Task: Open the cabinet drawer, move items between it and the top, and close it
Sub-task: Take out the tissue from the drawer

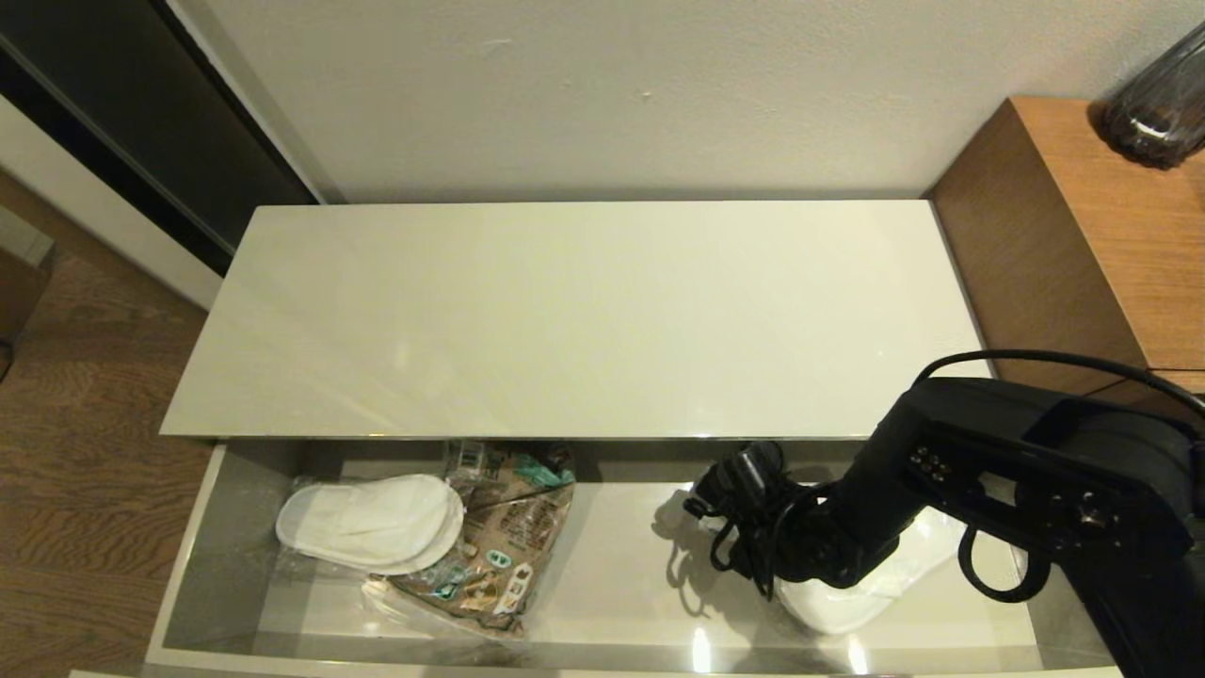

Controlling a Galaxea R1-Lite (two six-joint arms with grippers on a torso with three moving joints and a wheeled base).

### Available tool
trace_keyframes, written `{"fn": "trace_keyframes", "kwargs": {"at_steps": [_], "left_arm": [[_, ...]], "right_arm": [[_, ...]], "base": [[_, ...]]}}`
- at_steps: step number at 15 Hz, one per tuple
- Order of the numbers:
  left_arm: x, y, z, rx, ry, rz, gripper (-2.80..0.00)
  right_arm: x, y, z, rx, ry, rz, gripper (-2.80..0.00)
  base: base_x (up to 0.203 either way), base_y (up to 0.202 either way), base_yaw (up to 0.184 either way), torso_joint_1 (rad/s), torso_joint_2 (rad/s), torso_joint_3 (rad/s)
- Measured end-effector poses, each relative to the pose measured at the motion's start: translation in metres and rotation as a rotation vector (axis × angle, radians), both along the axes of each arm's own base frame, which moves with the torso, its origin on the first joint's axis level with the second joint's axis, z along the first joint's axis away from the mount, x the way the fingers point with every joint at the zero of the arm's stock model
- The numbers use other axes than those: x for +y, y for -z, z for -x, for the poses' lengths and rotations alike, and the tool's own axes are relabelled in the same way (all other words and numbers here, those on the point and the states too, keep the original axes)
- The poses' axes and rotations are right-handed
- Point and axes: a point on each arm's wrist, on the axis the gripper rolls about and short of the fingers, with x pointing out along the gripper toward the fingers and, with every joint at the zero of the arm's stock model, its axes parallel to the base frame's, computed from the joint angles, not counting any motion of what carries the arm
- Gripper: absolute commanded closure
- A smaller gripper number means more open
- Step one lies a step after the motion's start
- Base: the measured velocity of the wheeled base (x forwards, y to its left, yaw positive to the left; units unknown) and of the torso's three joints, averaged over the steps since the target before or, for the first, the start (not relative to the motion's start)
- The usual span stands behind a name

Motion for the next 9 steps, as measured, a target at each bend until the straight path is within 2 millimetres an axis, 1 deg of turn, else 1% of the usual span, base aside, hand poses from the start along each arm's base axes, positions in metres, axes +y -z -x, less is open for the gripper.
{"fn": "trace_keyframes", "kwargs": {"at_steps": [1, 5, 9], "left_arm": [[0.0000, 0.0000, 0.0000, 0.000, 0.000, 0.000, 0.00], [0.0000, 0.0000, 0.0000, 0.000, 0.000, 0.000, 0.00], [0.0000, 0.0000, 0.0000, 0.000, -0.001, 0.000, 0.00]], "right_arm": [[0.0007, 0.0030, -0.0023, -0.024, 0.017, 0.012, 0.00], [0.0030, 0.0087, -0.0075, -0.050, 0.032, 0.026, 0.00], [0.0012, 0.0038, -0.0038, -0.027, 0.031, 0.040, 0.00]], "base": [[0.000, 0.000, 0.000, 0.000, 0.00, 0.000], [0.000, 0.000, 0.000, 0.000, 0.00, 0.000], [0.000, 0.000, 0.000, 0.000, 0.00, 0.000]]}}
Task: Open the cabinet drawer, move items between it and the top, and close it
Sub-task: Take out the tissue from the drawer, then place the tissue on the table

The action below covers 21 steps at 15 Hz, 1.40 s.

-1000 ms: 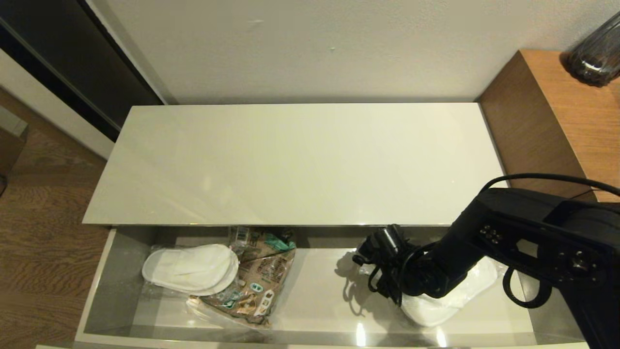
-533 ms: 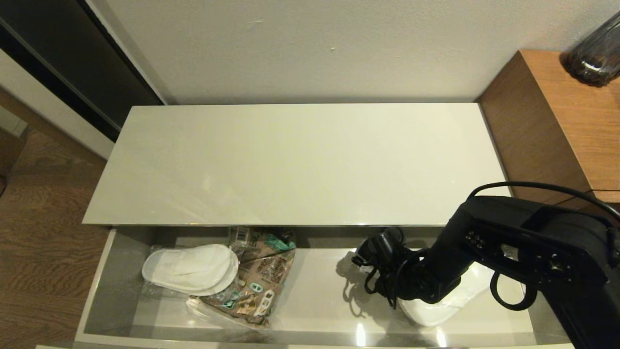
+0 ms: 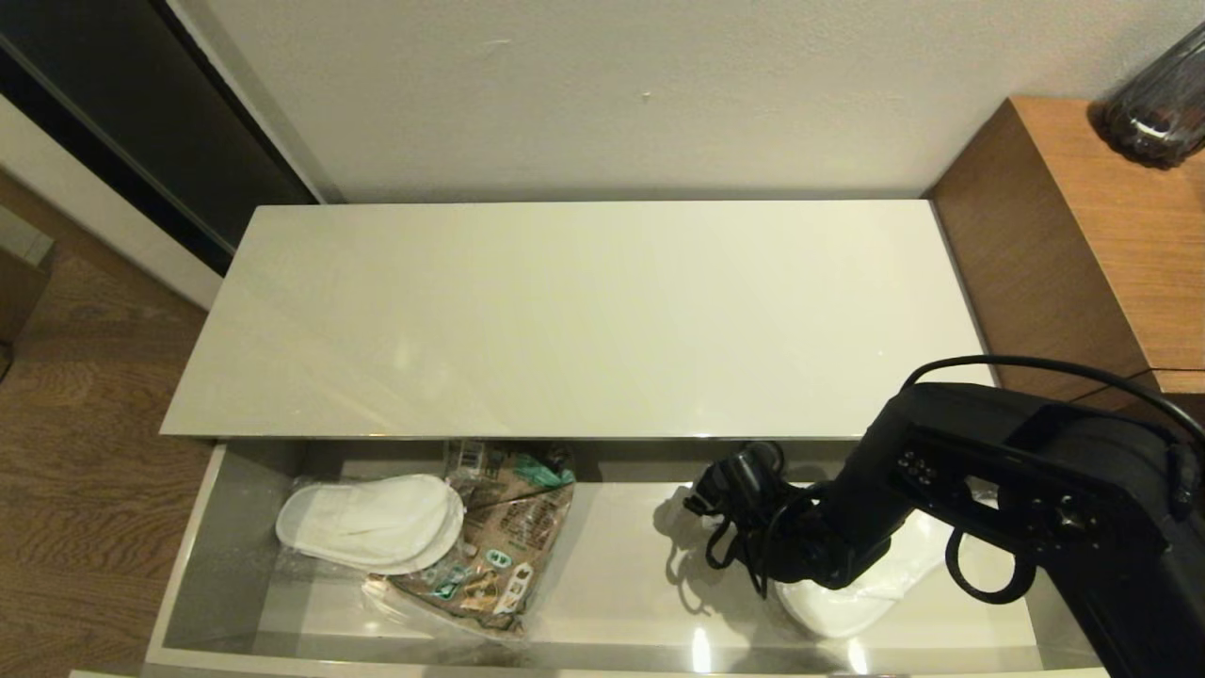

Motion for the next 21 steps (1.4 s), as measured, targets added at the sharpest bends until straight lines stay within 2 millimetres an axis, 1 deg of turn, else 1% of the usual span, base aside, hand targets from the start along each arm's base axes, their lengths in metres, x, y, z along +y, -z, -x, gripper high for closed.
{"fn": "trace_keyframes", "kwargs": {"at_steps": [1, 3, 4, 6, 8, 9, 12, 15, 21], "left_arm": [[0.000, 0.000, 0.000, 0.000, 0.000, 0.000, 0.00], [0.000, 0.000, 0.000, 0.000, 0.000, 0.000, 0.00], [0.000, 0.000, 0.000, 0.000, 0.000, 0.000, 0.00], [0.000, 0.000, 0.000, 0.000, 0.000, 0.000, 0.00], [0.000, 0.000, 0.000, 0.001, 0.000, 0.000, 0.00], [0.000, 0.000, 0.000, 0.000, 0.000, 0.000, 0.00], [0.000, 0.000, 0.000, 0.000, 0.000, 0.000, 0.00], [0.000, 0.000, 0.000, 0.001, 0.001, 0.000, 0.00], [0.000, 0.000, 0.000, 0.000, 0.000, 0.000, 0.00]], "right_arm": [[-0.001, -0.004, 0.002, 0.019, 0.001, 0.009, 0.00], [-0.003, -0.018, 0.006, 0.067, 0.002, 0.019, 0.00], [-0.004, -0.027, 0.009, 0.095, 0.002, 0.021, 0.00], [-0.006, -0.053, 0.012, 0.129, 0.010, -0.003, 0.00], [-0.012, -0.073, 0.022, 0.184, 0.013, 0.007, 0.00], [-0.013, -0.084, 0.025, 0.183, 0.014, 0.000, 0.00], [-0.019, -0.107, 0.036, 0.198, 0.008, 0.004, 0.00], [-0.024, -0.132, 0.043, 0.164, 0.019, -0.018, 0.00], [-0.038, -0.169, 0.071, 0.193, 0.100, -0.052, 0.00]], "base": [[0.000, 0.000, 0.000, 0.000, 0.00, 0.000], [0.000, 0.000, 0.000, 0.000, 0.00, 0.000], [0.000, 0.000, 0.000, 0.000, 0.00, 0.000], [0.000, 0.000, 0.000, 0.000, 0.00, 0.000], [0.000, 0.000, 0.000, 0.000, 0.00, 0.000], [0.000, 0.000, 0.000, 0.000, 0.00, 0.000], [0.000, 0.000, 0.000, 0.000, 0.00, 0.000], [0.000, 0.000, 0.000, 0.000, 0.00, 0.000], [0.000, 0.000, 0.000, 0.000, 0.00, 0.000]]}}
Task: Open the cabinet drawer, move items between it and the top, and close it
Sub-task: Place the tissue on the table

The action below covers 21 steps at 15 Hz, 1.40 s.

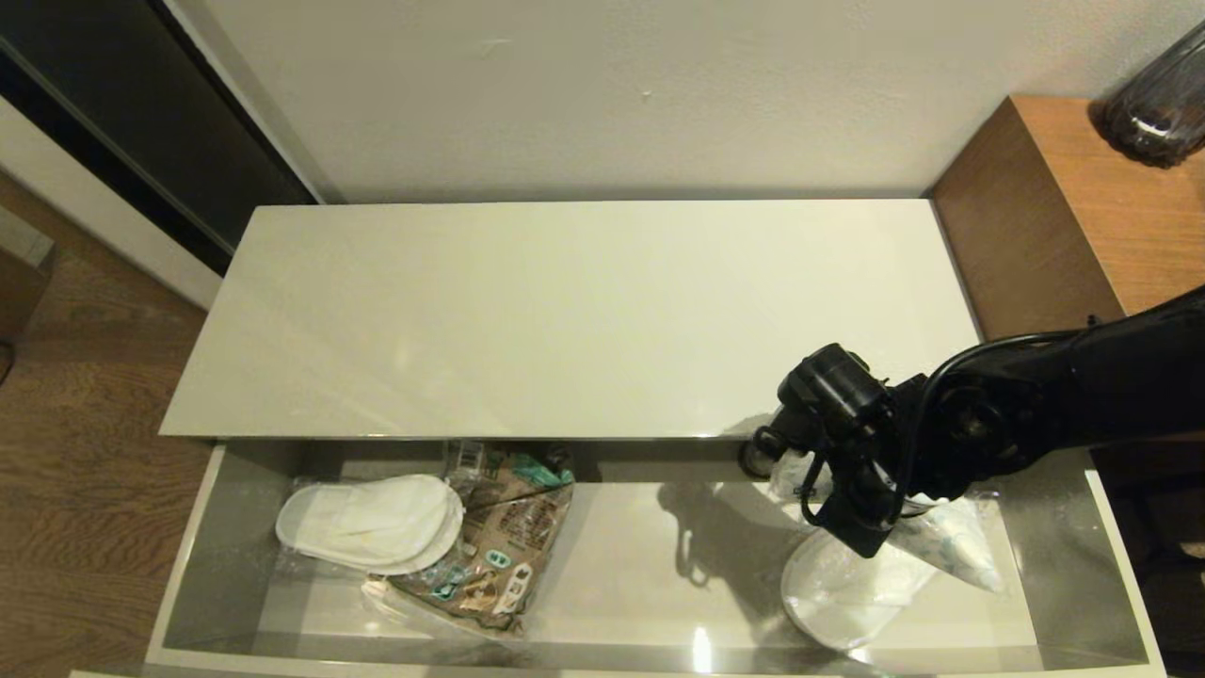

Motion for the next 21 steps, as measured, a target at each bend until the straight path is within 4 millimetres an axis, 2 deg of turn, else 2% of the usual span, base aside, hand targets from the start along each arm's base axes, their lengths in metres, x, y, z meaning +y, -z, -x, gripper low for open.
{"fn": "trace_keyframes", "kwargs": {"at_steps": [3, 6, 8, 10, 12, 13, 16, 19, 21], "left_arm": [[0.000, 0.000, 0.000, 0.000, 0.001, 0.000, 0.00], [0.000, 0.000, 0.000, 0.000, 0.001, 0.000, 0.00], [0.000, 0.000, 0.000, 0.000, -0.001, 0.000, 0.00], [0.000, 0.000, 0.000, 0.000, 0.001, 0.000, 0.00], [0.000, 0.000, 0.000, 0.000, 0.001, 0.000, 0.00], [0.000, 0.000, 0.000, 0.000, 0.001, 0.000, 0.00], [0.000, 0.000, 0.000, 0.000, 0.000, 0.000, 0.00], [0.000, 0.000, 0.000, 0.000, 0.002, 0.000, 0.00], [0.000, 0.000, 0.000, 0.000, -0.001, 0.000, 0.00]], "right_arm": [[-0.009, -0.029, 0.016, 0.005, 0.016, -0.018, 0.00], [-0.012, -0.073, 0.023, -0.046, 0.057, -0.094, 0.00], [-0.010, -0.106, 0.019, -0.117, 0.097, -0.161, 0.00], [-0.006, -0.140, 0.006, -0.212, 0.158, -0.238, 0.00], [-0.005, -0.157, -0.016, -0.301, 0.245, -0.279, 0.00], [-0.006, -0.153, -0.031, -0.332, 0.298, -0.274, -2.80], [-0.015, -0.117, -0.069, -0.337, 0.449, -0.207, -2.80], [-0.015, -0.100, -0.077, -0.298, 0.466, -0.180, -2.80], [-0.017, -0.099, -0.075, -0.276, 0.465, -0.167, -2.80]], "base": [[0.000, 0.000, 0.000, 0.000, 0.00, 0.000], [0.000, 0.000, 0.000, 0.000, 0.00, 0.000], [0.000, 0.000, 0.000, 0.000, 0.00, 0.000], [0.000, 0.000, 0.000, 0.000, 0.00, 0.000], [0.000, 0.000, 0.000, 0.000, 0.00, 0.000], [0.000, 0.000, 0.000, 0.000, 0.00, 0.000], [0.000, 0.000, 0.000, 0.000, 0.00, 0.000], [0.000, 0.000, 0.000, 0.000, 0.00, 0.000], [0.000, 0.000, 0.000, 0.000, 0.00, 0.000]]}}
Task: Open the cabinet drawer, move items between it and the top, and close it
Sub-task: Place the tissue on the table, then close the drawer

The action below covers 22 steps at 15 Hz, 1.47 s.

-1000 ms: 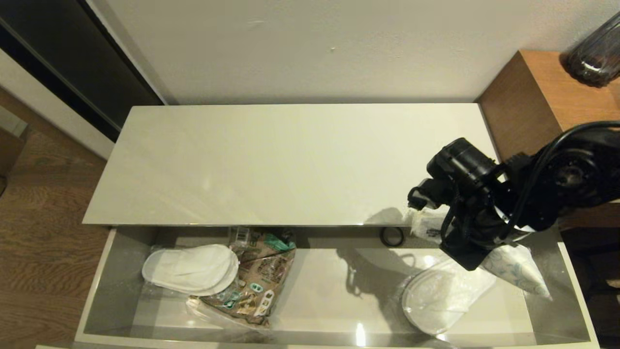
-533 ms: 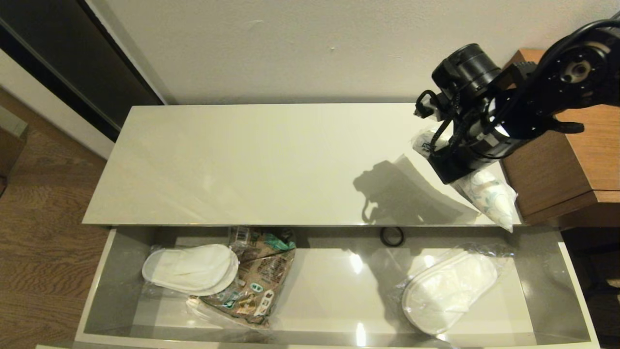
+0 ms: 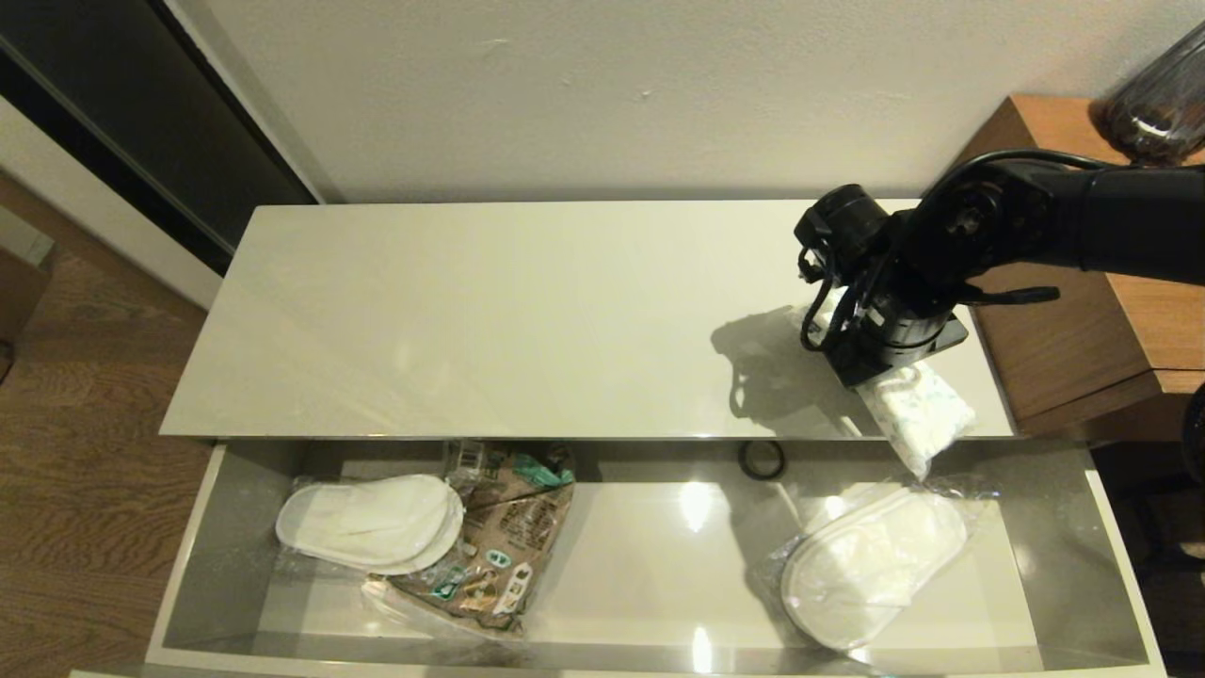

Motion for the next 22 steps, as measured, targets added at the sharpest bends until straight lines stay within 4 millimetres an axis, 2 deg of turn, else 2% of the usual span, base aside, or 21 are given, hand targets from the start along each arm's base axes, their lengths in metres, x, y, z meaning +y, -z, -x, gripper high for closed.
{"fn": "trace_keyframes", "kwargs": {"at_steps": [3, 9, 12, 16, 19, 20, 21, 22], "left_arm": [[0.000, 0.000, 0.000, 0.000, 0.002, 0.000, 0.00], [0.000, 0.000, 0.000, 0.000, 0.001, 0.000, 0.00], [0.000, 0.000, 0.000, 0.000, 0.001, 0.000, 0.00], [0.000, 0.000, 0.000, 0.000, 0.002, 0.000, 0.00], [0.000, 0.000, 0.000, 0.000, 0.001, 0.000, 0.00], [0.000, 0.000, 0.000, 0.000, 0.001, 0.000, 0.00], [0.000, 0.000, 0.000, 0.000, 0.002, 0.000, 0.00], [0.000, 0.000, 0.000, 0.000, 0.002, 0.000, 0.00]], "right_arm": [[0.003, -0.016, 0.018, 0.012, -0.040, -0.008, -2.80], [0.017, -0.051, 0.054, -0.071, -0.126, -0.037, -2.80], [0.033, -0.054, 0.099, 0.036, -0.258, -0.035, -2.80], [0.051, -0.047, 0.164, 0.138, -0.454, 0.009, -2.80], [0.053, -0.038, 0.188, 0.165, -0.507, 0.021, -2.80], [0.055, -0.033, 0.193, 0.166, -0.503, 0.012, -2.34], [0.057, -0.028, 0.197, 0.172, -0.497, 0.006, 0.00], [0.058, -0.023, 0.201, 0.185, -0.491, 0.004, 0.00]], "base": [[0.000, 0.000, 0.000, 0.000, 0.00, 0.000], [0.000, 0.000, 0.000, 0.000, 0.00, 0.000], [0.000, 0.000, 0.000, 0.000, 0.00, 0.000], [0.000, 0.000, 0.000, 0.000, 0.00, 0.000], [0.000, 0.000, 0.000, 0.000, 0.00, 0.000], [0.000, 0.000, 0.000, 0.000, 0.00, 0.000], [0.000, 0.000, 0.000, 0.000, 0.00, 0.000], [0.000, 0.000, 0.000, 0.000, 0.00, 0.000]]}}
